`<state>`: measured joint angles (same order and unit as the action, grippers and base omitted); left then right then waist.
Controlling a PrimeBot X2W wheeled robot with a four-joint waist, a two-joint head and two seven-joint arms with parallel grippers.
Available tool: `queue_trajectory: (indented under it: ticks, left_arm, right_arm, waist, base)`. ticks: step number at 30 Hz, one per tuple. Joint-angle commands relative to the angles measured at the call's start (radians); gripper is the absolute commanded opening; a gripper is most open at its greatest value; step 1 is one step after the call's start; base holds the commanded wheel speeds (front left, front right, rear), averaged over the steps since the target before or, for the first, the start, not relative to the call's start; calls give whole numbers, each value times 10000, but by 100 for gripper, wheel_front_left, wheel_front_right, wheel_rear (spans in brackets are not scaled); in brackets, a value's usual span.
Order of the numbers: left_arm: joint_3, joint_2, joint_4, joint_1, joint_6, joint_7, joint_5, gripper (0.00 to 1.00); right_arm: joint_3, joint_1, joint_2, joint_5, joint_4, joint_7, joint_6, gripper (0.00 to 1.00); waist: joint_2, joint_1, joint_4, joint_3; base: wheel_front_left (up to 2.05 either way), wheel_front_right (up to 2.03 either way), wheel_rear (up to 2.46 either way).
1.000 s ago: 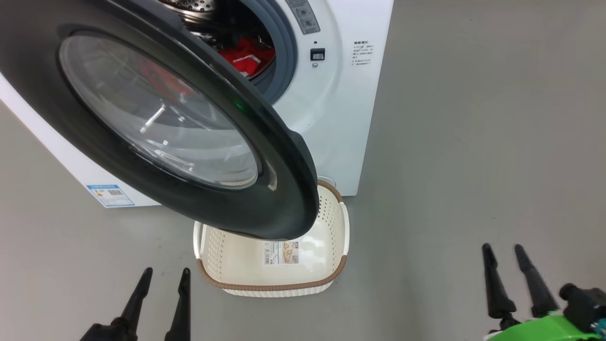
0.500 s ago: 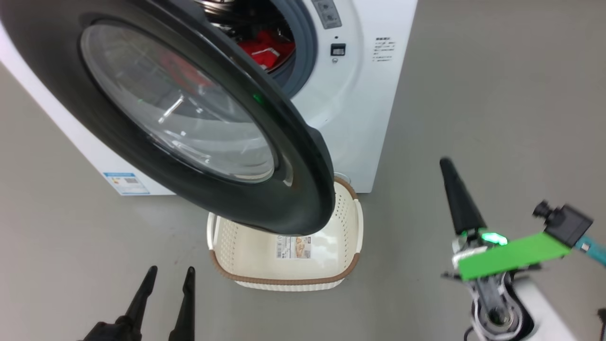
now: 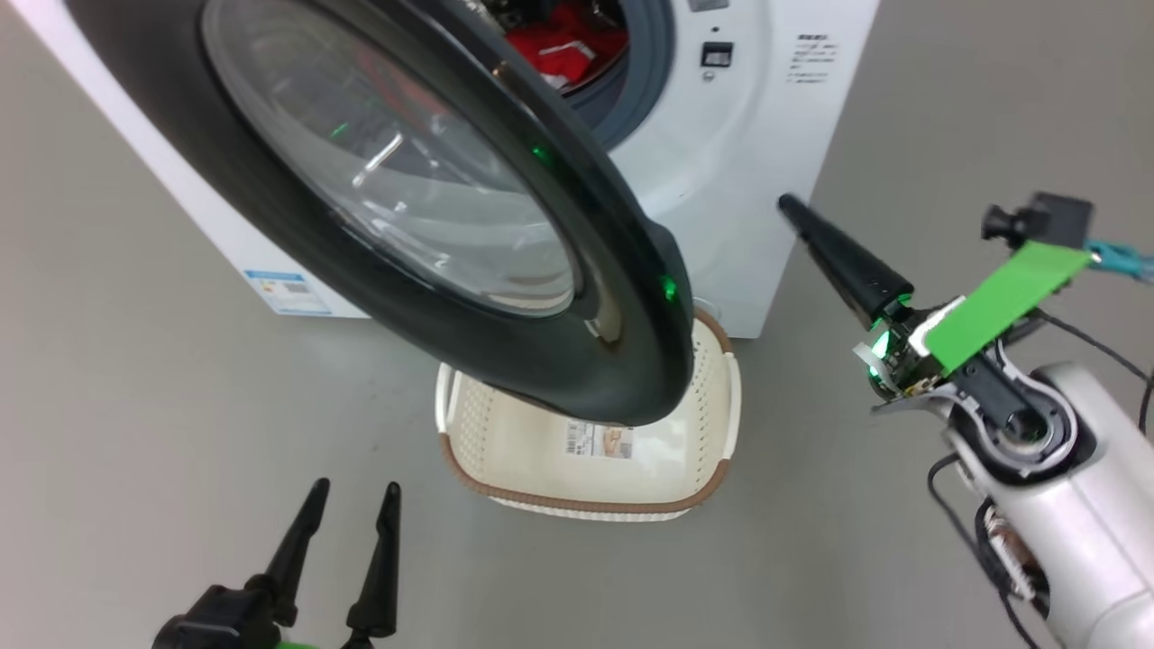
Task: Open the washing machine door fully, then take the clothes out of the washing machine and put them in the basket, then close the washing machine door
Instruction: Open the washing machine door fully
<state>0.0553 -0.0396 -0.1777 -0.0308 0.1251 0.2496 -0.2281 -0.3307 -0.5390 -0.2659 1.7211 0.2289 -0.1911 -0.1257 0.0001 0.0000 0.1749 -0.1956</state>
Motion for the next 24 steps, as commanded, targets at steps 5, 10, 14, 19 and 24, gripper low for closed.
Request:
queue_trajectory:
  ticks: [5,10,14,19,24]
  left_arm:
    - [-38,-106,138,-359,56,122,-239,100]
    - [180,-106,98,-403,56,122,-352,100]
    - [308,-106,54,-433,56,122,-429,100]
    - [360,-106,30,-436,56,122,-506,100]
    - [424,-106,8,-409,56,122,-584,100]
  right_arm:
    - [-6,-1057,-229,861,1329,-2936,-50,0]
    - [203,-1835,-115,1374,2437,-4488,-50,0]
    - [195,-2279,-4,1596,3169,-5424,-50,0]
    - [113,-2555,194,1561,3607,-5944,-50,0]
    - [110,-2574,464,1368,3760,-6225,-50,0]
  waist:
    - [-1,0,441,-241]
    - [-1,0,665,-364]
    - [-1,0,813,-402]
    - [-1,0,913,-405]
    - [-1,0,1048,-289]
  base:
    - [0,0,0]
    - [0,0,0]
    - [0,0,0]
    - [0,0,0]
    - [0,0,0]
